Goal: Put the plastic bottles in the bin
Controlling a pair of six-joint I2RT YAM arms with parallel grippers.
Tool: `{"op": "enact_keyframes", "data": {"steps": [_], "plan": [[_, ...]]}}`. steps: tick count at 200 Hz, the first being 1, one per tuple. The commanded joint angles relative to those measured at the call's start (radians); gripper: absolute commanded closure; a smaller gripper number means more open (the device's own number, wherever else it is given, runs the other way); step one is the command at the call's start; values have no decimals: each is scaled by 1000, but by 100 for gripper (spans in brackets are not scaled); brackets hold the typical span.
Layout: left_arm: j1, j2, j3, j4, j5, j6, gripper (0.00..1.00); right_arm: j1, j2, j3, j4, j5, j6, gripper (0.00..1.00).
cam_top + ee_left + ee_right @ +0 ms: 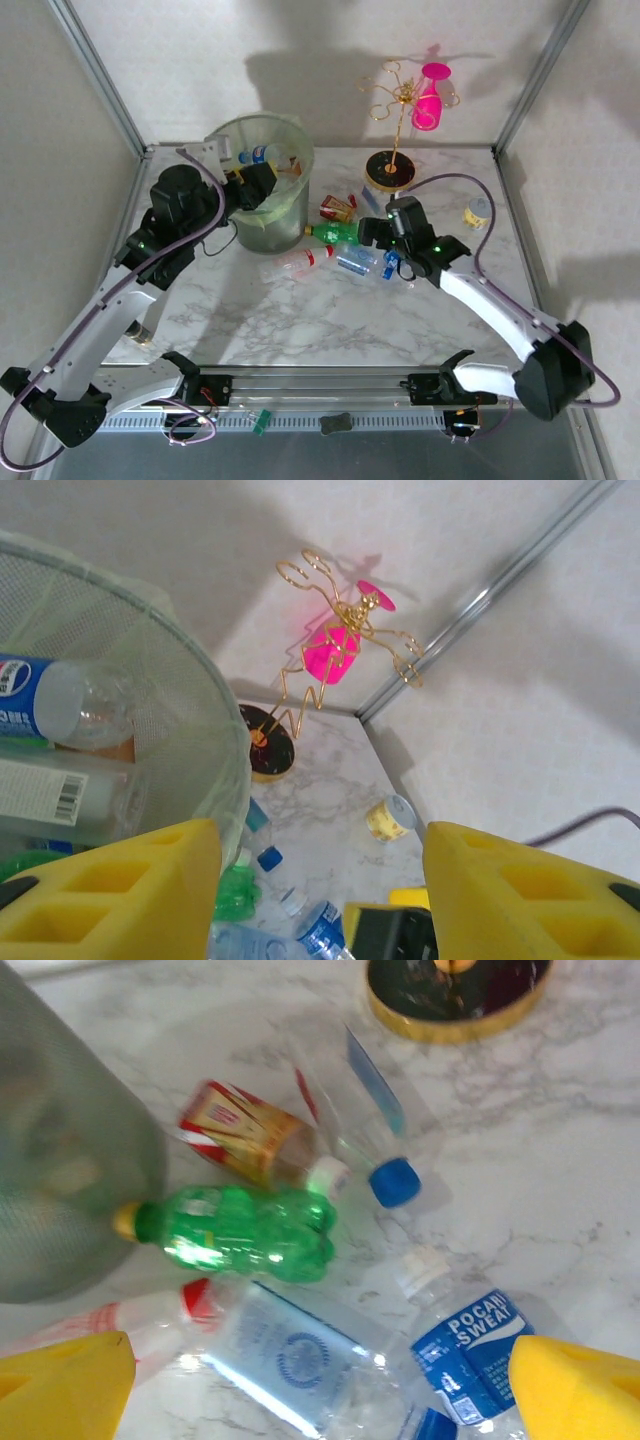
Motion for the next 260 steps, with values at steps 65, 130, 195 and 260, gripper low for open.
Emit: {"op": "enact_keyframes", "data": {"steps": [65, 130, 195, 260], "plan": [[-8, -67, -206, 35, 26, 82, 44, -102, 222, -62, 60, 64, 2, 1], [-7, -48, -274, 51, 24, 86, 44, -140, 278, -127, 104, 32, 10, 2], [-7, -39, -271, 42, 38, 81, 44, -178, 255, -203, 146, -10, 39, 4], [-7, -46, -257, 6, 43, 73, 43, -229, 231, -272, 186, -124, 83, 9]]}}
